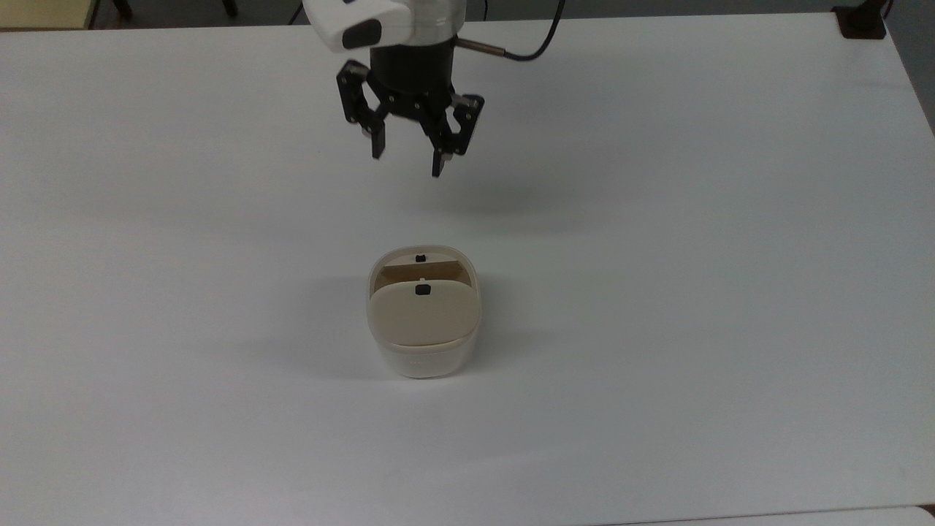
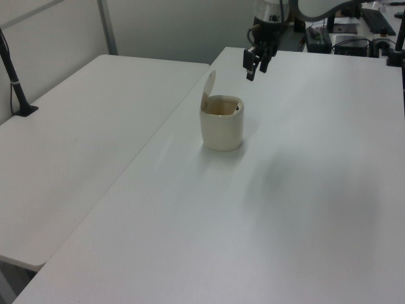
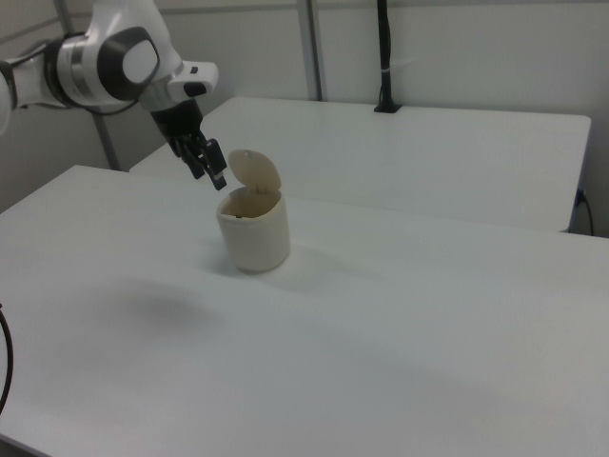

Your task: Open the trash bin

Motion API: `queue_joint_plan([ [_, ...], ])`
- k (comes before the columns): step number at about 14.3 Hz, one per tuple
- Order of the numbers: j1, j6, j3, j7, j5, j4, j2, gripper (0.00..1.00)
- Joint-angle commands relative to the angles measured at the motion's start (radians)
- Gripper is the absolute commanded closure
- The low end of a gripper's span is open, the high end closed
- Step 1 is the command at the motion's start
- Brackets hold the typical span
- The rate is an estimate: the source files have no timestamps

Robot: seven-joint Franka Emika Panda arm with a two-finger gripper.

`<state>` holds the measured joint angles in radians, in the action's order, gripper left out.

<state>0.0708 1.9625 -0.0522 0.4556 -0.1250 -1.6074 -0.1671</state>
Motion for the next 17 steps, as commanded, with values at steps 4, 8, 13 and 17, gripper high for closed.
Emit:
queue_joint_plan([
  [4,-0.031,-0.207,0.0,-0.037,0.081,-0.009,0.121,0.0],
  [8,-0.081,-0.324,0.0,-0.142,0.174,-0.023,0.201,0.0],
  [13,-0.097,-0.37,0.006,-0.219,0.191,-0.045,0.251,0.0],
  [17,-0.098,-0.326,0.009,-0.346,0.191,-0.04,0.232,0.0],
])
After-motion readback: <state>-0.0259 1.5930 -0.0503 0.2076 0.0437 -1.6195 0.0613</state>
